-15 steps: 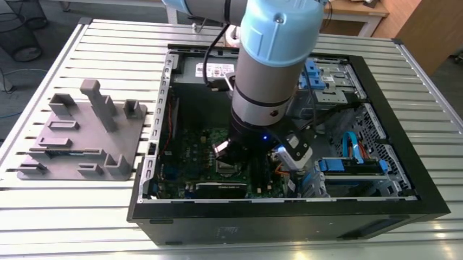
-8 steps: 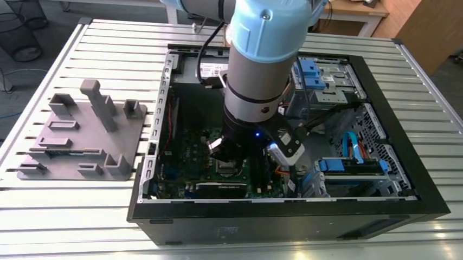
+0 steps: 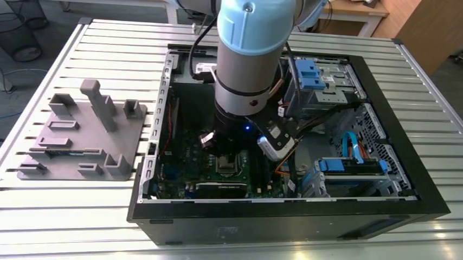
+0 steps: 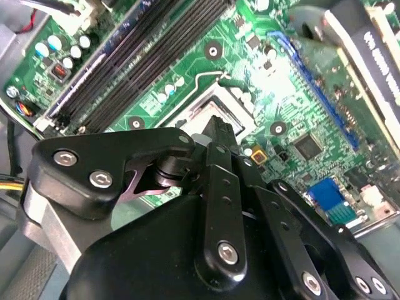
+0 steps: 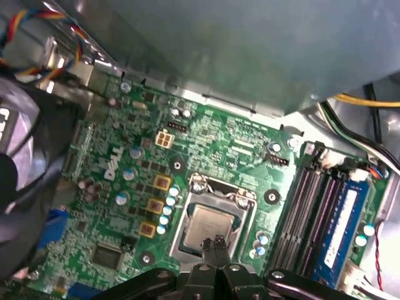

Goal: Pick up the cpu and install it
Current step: 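Install the first cpu locking lever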

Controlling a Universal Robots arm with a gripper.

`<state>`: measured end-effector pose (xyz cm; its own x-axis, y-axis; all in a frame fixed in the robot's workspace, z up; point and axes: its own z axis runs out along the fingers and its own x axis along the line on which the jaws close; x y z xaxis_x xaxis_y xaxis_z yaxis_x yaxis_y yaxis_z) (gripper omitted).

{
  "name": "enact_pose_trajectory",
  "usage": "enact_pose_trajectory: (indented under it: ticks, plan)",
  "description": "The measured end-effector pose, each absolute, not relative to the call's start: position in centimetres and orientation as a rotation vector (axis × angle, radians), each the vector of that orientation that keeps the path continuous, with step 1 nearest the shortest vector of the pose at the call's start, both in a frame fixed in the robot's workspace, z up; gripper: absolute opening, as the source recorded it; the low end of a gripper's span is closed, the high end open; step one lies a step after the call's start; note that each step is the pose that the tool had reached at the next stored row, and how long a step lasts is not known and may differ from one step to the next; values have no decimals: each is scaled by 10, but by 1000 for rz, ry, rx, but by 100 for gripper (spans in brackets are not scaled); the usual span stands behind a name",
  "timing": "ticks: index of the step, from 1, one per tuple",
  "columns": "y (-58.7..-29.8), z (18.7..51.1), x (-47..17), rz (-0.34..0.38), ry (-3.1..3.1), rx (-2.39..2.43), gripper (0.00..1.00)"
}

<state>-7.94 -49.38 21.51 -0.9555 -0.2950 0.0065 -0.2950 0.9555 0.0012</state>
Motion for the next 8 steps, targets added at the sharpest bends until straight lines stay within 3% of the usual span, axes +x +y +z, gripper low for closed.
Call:
enact_pose_trajectory:
  ticks: [8]
  plan:
    - [-494,220,-79,0,-3101,465,11]
